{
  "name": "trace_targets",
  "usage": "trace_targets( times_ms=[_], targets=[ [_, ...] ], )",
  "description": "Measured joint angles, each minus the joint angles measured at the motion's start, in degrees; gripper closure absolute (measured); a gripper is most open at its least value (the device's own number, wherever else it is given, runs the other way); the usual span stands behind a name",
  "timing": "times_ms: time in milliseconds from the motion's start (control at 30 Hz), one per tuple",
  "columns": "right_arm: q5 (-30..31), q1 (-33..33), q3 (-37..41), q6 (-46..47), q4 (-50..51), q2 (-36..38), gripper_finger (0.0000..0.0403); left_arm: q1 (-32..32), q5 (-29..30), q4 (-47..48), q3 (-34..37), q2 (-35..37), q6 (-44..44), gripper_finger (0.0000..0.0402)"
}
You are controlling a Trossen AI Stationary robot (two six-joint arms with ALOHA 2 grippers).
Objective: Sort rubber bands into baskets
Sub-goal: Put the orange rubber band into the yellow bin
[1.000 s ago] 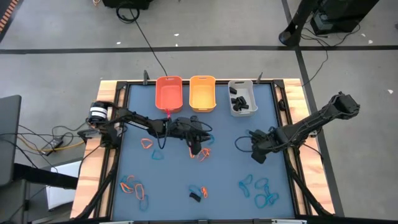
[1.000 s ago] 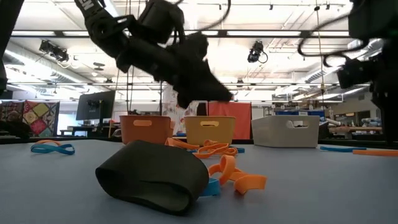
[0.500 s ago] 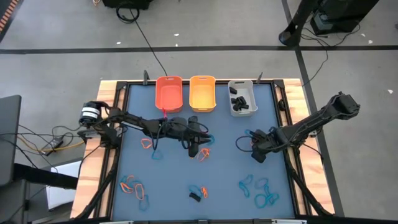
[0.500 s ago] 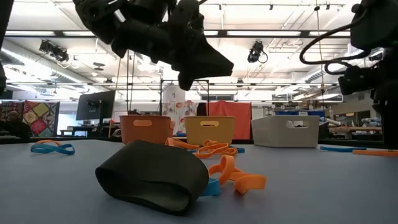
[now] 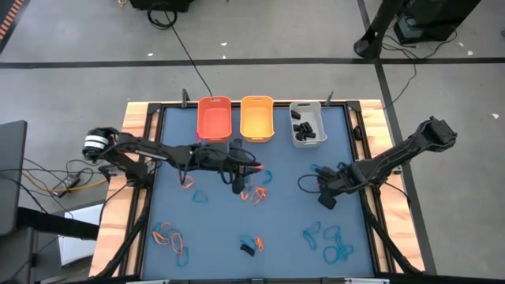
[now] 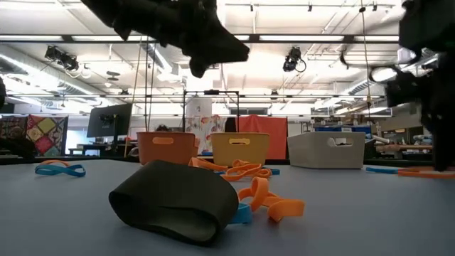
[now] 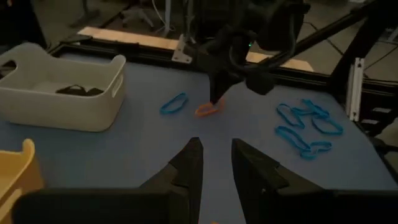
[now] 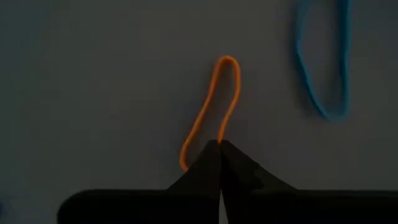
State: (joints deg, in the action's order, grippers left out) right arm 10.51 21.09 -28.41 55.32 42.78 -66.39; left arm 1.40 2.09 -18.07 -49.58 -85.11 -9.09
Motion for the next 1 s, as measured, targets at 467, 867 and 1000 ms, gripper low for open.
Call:
trace_targets(
  times_ms=[467,867,1000],
  targets=[
    [0.4,-13.7,-6.4,-23.4,-13.5,-0.8,0.0398,1.5,8.0,11.3,2.0,3.0,1.1,0.0314],
    [-4.6,-30.6,-13.5,-40.2,-27.2,-9.6,0.0400,1.5,11.0,-5.9,14.7,3.0,-4.2,0.0314],
    [-4.6,-34.6,-20.1,-44.8,-27.8,-16.2,0.0400,1.6,13.0,-9.6,17.9,3.0,-5.0,0.0314]
  ],
)
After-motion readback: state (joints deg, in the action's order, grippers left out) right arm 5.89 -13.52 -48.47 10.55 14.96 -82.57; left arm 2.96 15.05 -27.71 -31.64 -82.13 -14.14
